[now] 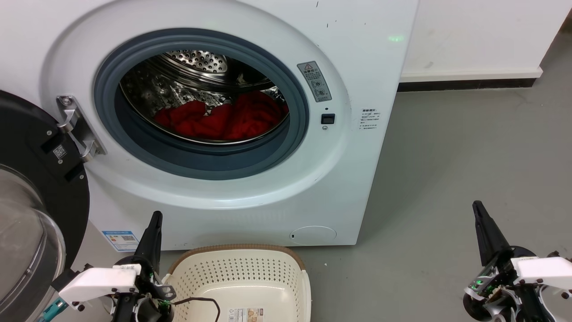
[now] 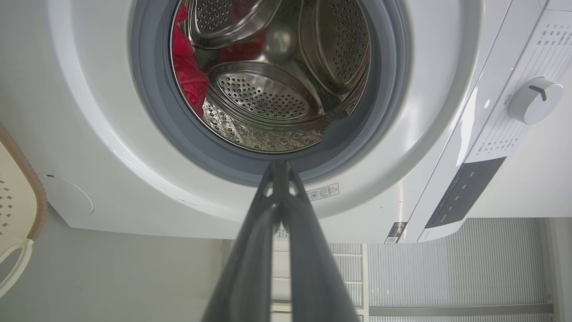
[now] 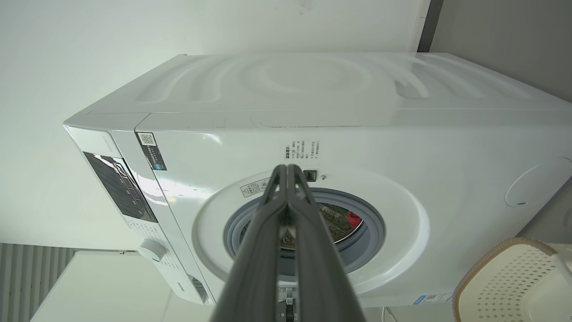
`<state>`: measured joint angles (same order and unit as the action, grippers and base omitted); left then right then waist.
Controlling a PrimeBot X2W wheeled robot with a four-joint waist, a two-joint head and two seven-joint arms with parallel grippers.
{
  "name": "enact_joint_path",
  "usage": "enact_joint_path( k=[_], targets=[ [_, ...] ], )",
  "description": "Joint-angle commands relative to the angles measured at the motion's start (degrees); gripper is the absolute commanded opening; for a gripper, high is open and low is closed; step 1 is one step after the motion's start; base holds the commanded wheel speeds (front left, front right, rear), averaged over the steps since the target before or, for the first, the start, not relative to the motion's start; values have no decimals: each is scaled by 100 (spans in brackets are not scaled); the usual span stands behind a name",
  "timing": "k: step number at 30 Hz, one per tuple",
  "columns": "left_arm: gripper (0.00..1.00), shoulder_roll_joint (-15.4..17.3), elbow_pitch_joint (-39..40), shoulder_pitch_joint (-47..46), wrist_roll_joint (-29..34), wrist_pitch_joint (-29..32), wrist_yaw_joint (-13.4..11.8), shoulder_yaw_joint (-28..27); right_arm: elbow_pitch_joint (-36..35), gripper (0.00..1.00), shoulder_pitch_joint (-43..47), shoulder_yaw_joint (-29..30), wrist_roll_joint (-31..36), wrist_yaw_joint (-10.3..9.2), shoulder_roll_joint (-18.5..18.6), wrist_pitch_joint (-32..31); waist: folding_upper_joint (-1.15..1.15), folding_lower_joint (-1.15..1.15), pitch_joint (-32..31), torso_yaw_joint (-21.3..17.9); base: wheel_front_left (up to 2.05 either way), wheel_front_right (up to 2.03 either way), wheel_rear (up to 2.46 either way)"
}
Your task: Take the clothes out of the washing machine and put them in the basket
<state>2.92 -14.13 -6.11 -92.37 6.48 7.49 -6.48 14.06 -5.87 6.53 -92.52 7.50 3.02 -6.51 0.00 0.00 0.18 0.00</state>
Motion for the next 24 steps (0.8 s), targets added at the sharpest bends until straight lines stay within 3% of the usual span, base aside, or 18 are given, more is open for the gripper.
enact_joint_path(
  k=[1, 21, 22, 24],
  targets=[
    [0, -12, 9, -32, -9, 19, 9, -17, 8, 0, -81, -5, 24, -2, -23, 4, 0, 0, 0, 0, 0, 0, 0],
    [0, -12, 9, -32, -8, 19, 9, -17, 8, 0, -81, -5, 25, -2, -23, 4, 0, 0, 0, 0, 0, 0, 0],
    [100, 0, -16, 6, 1, -3, 0, 4, 13, 100, 8, 0, -2, 1, 0, 1, 0, 0, 0, 0, 0, 0, 0],
    [100, -3, -80, 39, 7, -21, -1, 34, 62, 100, 47, -14, 5, 0, -2, 18, 0, 0, 0, 0, 0, 0, 0]
  ],
)
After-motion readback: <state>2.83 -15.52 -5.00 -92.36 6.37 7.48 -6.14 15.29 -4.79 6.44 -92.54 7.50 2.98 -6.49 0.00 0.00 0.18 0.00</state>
